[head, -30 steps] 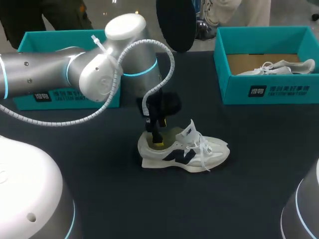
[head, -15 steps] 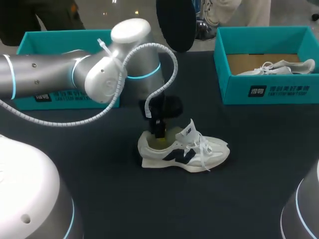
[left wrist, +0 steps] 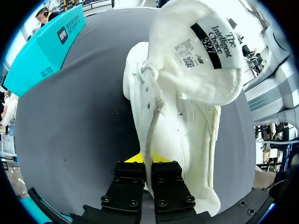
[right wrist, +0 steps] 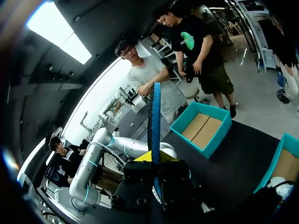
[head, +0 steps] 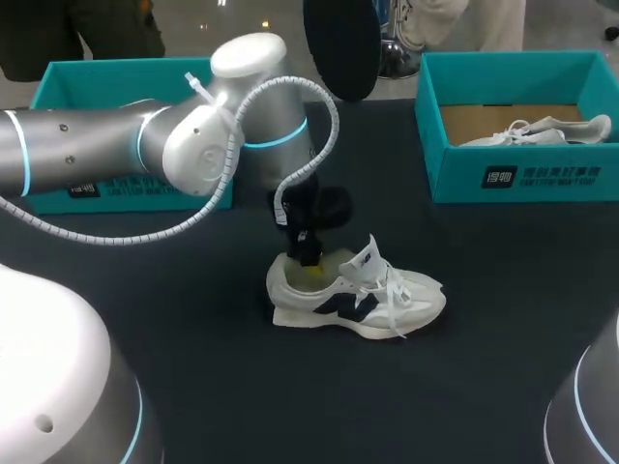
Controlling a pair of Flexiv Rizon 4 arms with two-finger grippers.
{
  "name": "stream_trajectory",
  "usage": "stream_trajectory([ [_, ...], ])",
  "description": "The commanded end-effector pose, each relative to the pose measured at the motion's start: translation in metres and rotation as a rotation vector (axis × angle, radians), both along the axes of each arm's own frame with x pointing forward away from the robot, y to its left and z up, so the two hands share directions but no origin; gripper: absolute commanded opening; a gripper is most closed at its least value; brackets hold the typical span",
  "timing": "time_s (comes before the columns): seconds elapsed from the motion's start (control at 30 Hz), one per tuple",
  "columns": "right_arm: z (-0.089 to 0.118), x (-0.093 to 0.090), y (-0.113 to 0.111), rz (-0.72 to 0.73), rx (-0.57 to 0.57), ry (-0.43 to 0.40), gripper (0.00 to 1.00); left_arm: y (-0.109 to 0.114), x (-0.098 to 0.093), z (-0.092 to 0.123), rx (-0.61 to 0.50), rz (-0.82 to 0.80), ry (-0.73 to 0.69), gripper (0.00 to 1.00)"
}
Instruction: Take the shoe out of the shoebox, open the shoe tongue, remove and reinsert the insole, then place the shoe into the shoebox
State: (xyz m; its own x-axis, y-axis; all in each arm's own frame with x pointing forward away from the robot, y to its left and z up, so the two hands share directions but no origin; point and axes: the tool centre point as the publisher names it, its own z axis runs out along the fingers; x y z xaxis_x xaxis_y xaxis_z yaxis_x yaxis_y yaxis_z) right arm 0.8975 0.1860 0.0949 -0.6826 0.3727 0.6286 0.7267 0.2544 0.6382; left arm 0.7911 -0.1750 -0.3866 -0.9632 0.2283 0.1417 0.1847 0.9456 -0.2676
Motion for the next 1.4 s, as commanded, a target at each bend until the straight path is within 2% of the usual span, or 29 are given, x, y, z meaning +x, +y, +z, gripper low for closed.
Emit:
stream_trajectory([
  [0.03,0.001,0.001,0.001,-0.001,-0.005,0.002,0.0,0.003,0.007,0.007,-0.006,-0.052,0.017,0.0],
  [0.13,0.001,0.001,0.001,-0.001,-0.005,0.002,0.0,0.001,0.009,0.011,0.005,-0.135,0.009,0.0],
  [0.4,0.001,0.001,0.001,-0.001,-0.005,0.002,0.0,0.001,0.016,0.026,-0.096,-0.506,0.021,0.0],
  [0.53,0.001,0.001,0.001,-0.001,-0.005,0.002,0.0,0.003,0.023,0.027,-0.109,-0.602,0.012,0.0],
  [0.67,0.001,0.001,0.001,-0.001,-0.005,0.002,0.0,0.009,0.016,0.028,-0.146,-0.733,-0.035,0.0],
  [0.8,0.011,0.0,-0.005,-0.009,-0.007,0.002,0.0,0.011,0.01,0.029,-0.193,-0.848,-0.051,0.0],
  [1.13,0.042,0.006,-0.013,-0.01,-0.027,0.007,0.0,0.014,0.006,0.023,-0.249,-1.061,-0.096,0.0],
  [1.4,0.048,0.006,-0.01,-0.008,-0.024,0.008,0.0,0.002,0.004,0.03,-0.275,-1.114,-0.103,0.0],
])
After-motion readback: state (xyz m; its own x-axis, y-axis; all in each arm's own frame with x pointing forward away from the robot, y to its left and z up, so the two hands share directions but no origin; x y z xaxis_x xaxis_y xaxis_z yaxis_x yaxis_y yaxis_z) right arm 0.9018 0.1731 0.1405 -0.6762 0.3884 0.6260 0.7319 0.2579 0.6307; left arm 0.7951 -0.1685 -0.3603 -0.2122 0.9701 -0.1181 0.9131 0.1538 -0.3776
